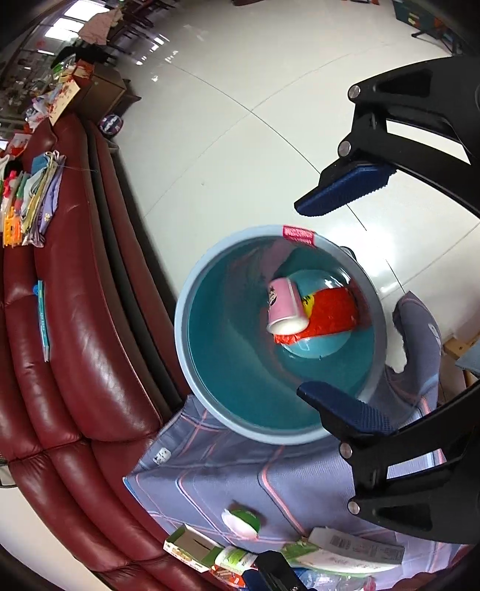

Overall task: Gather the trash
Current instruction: 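Move both tools back over the table toward the water bottle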

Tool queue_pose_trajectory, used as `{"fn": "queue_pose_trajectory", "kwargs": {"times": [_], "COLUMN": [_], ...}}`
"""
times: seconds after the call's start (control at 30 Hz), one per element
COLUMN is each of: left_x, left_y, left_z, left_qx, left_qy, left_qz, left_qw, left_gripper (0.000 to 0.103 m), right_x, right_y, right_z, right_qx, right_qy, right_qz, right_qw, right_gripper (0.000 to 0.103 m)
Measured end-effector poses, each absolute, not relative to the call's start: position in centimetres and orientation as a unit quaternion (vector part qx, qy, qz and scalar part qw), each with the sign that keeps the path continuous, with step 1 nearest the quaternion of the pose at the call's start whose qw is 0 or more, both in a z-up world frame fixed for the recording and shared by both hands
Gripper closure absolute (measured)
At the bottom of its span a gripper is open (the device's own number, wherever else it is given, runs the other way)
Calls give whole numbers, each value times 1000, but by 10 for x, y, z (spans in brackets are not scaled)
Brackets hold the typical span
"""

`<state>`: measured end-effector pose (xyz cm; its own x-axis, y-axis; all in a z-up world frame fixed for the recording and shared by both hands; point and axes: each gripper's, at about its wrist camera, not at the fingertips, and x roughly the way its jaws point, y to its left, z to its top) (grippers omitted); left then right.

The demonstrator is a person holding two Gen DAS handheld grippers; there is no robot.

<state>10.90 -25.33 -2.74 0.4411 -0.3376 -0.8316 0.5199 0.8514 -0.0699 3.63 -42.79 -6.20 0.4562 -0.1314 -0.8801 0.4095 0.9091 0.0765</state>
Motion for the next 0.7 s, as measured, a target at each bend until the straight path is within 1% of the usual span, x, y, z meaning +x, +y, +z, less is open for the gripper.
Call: {"fn": "queue_pose_trajectory", "kwargs": {"times": [0.33, 0.7], "left_x": [88, 67], "left_y": [-191, -96], "left_z": [-7, 9], "left_qx": [71, 47], "left_qy": [461, 449], "left_qz": [-214, -156], "left_qw": [859, 878], "left_gripper": [6, 4], "right_x": [29, 32], "right_y": [-381, -305], "right_z": [-37, -22], "right_qx": [130, 93], "right_qy": [488, 491], "right_qz": [-122, -68], "right_qw": [855, 864], "right_gripper": [16, 16]}}
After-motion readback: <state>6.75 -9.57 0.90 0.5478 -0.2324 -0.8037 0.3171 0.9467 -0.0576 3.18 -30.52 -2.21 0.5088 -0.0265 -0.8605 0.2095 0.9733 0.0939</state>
